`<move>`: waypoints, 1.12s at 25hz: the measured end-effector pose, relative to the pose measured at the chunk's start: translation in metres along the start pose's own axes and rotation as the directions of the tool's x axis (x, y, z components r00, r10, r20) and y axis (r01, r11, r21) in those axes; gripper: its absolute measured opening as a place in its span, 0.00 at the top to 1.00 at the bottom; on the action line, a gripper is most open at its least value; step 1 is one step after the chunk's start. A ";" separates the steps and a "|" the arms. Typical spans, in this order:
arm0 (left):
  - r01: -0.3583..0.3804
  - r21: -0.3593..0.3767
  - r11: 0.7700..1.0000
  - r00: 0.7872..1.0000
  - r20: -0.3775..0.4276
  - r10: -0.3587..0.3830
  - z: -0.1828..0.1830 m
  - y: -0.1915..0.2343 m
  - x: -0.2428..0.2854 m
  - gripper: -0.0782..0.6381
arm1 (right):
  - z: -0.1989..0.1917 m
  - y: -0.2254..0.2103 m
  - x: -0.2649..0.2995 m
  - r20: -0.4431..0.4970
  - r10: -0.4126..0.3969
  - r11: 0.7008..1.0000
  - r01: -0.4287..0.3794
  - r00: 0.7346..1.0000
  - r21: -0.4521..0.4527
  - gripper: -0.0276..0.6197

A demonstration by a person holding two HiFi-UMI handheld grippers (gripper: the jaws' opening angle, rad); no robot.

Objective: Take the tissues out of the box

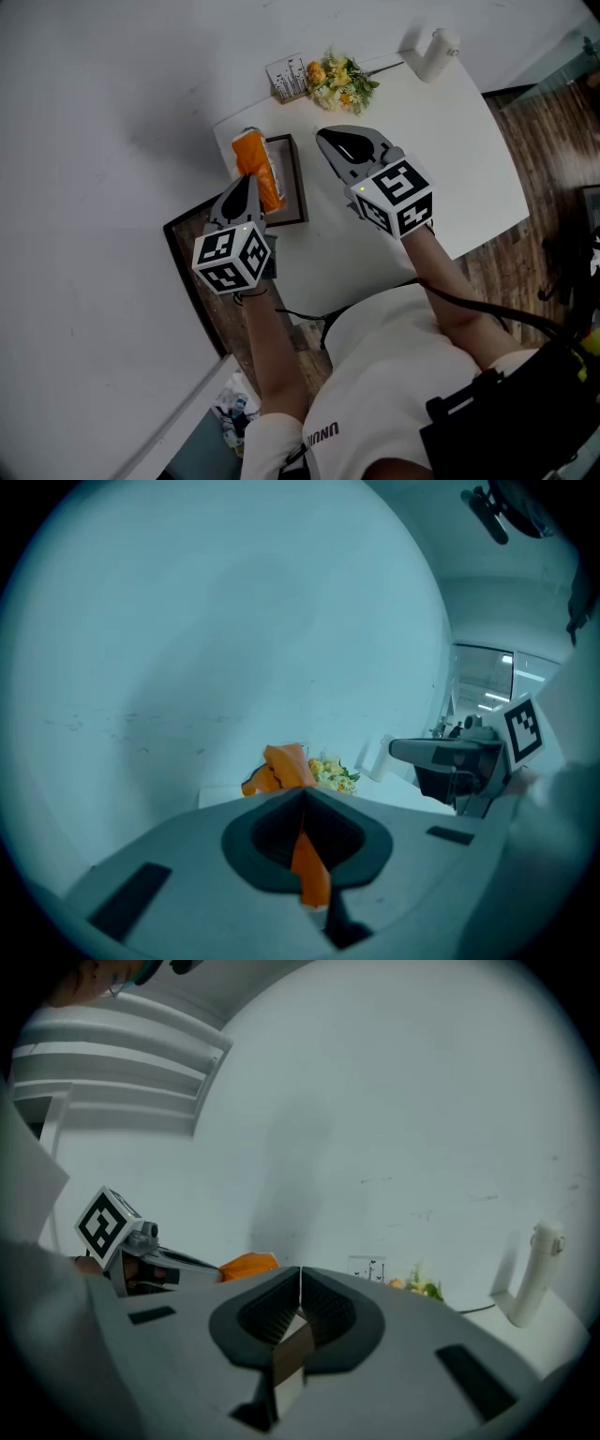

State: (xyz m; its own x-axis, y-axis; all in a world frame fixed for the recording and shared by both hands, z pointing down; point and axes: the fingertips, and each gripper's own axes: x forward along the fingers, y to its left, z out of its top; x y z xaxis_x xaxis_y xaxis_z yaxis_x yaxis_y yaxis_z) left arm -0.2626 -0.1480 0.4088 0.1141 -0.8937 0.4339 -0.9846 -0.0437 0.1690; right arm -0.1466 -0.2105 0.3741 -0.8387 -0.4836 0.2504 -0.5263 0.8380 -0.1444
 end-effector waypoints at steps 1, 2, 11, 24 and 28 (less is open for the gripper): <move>-0.001 0.001 1.000 1.000 0.007 0.001 0.001 0.000 -0.001 0.87 | 0.000 0.000 0.000 -0.001 0.001 1.000 -0.001 1.000 -0.002 0.92; -0.003 0.002 1.000 1.000 0.014 0.003 0.003 0.000 -0.002 0.88 | -0.001 0.000 0.000 -0.003 0.001 1.000 -0.001 1.000 -0.004 0.92; -0.014 0.029 0.999 0.996 0.088 0.011 0.018 -0.003 -0.011 0.88 | 0.001 0.000 0.000 0.000 -0.004 1.000 0.004 1.000 -0.015 0.92; -0.025 0.078 0.997 0.983 0.186 0.010 0.037 -0.009 -0.024 0.88 | 0.002 -0.002 0.000 0.012 -0.016 1.000 0.016 1.000 -0.009 0.92; -0.031 0.080 0.996 0.977 0.214 0.013 0.042 -0.010 -0.030 0.88 | 0.003 -0.002 0.000 0.018 -0.017 1.000 0.017 1.000 -0.015 0.92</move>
State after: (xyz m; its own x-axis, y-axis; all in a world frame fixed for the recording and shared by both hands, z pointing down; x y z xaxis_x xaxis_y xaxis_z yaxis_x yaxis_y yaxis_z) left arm -0.2612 -0.1393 0.3573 0.0707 -0.9690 0.2368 -0.9951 -0.0519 0.0845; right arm -0.1458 -0.2125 0.3713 -0.8320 -0.5021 0.2359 -0.5384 0.8333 -0.1253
